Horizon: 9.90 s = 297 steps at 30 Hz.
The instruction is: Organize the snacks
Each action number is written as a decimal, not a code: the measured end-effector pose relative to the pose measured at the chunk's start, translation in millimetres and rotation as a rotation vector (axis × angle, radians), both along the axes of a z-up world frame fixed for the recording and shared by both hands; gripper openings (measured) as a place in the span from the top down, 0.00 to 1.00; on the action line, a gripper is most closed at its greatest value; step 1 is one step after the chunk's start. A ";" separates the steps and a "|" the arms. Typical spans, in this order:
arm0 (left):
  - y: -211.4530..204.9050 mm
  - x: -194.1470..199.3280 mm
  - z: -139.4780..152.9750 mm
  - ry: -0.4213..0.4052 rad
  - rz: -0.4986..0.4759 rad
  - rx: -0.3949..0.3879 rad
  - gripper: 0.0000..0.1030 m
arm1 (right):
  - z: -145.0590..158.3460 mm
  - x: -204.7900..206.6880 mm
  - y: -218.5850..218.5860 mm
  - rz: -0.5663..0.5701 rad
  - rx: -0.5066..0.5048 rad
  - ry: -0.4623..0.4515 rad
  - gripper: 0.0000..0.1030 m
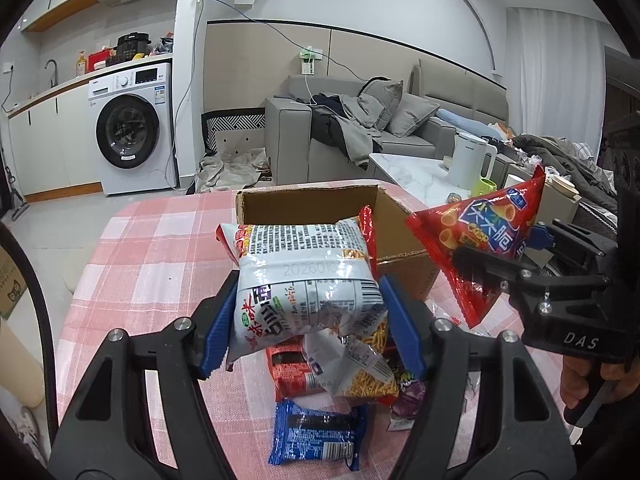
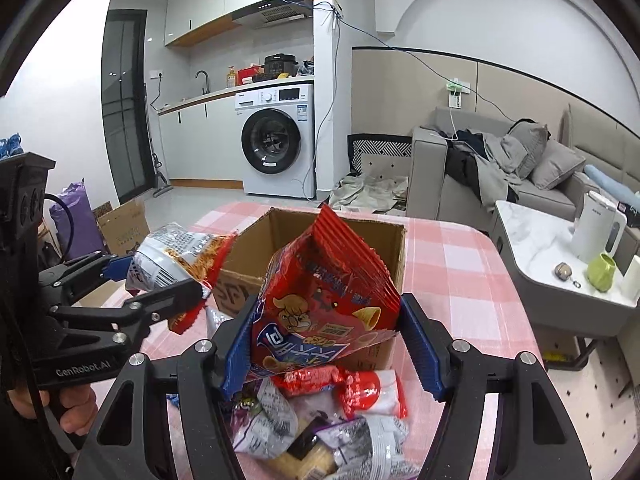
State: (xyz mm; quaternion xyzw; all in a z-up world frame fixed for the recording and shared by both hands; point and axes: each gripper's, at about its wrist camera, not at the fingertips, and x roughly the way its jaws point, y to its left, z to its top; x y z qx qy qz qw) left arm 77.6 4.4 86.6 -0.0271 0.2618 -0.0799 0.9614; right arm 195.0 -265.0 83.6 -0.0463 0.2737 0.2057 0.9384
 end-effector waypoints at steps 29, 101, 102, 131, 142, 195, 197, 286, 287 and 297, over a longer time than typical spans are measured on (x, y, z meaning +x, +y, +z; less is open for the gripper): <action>-18.3 95.7 -14.4 0.036 0.028 0.037 0.36 | 1.9 93.6 -9.1 0.042 0.135 0.020 0.33; 5.5 -10.2 -51.9 0.085 0.066 0.038 0.00 | -64.7 16.4 -69.2 -0.026 0.070 0.226 0.00; 5.7 -11.5 -53.6 0.086 0.065 0.035 0.00 | -66.8 14.5 -71.2 -0.028 0.073 0.225 0.00; 6.2 -20.9 -97.7 0.127 0.073 0.050 0.00 | -103.5 1.4 -67.5 0.019 0.085 0.299 0.00; 1.1 -21.9 -105.9 0.127 0.061 0.068 0.00 | -120.4 10.1 -63.1 0.021 0.075 0.353 0.01; -15.7 3.2 -150.9 0.364 -0.077 0.054 0.47 | -114.0 1.5 -68.2 0.069 0.144 0.304 0.54; -14.0 2.0 -152.3 0.359 -0.089 0.039 0.54 | -113.7 1.4 -68.1 0.070 0.143 0.303 0.54; -8.2 40.8 7.4 0.000 0.030 0.038 0.58 | -11.8 63.2 -38.8 0.040 0.261 0.128 0.54; -8.1 44.5 6.6 0.005 0.031 0.038 0.58 | -11.9 65.5 -38.5 0.040 0.262 0.129 0.54; -5.1 79.0 -6.8 0.037 0.039 0.040 0.58 | -15.0 82.9 -34.2 0.030 0.290 0.136 0.54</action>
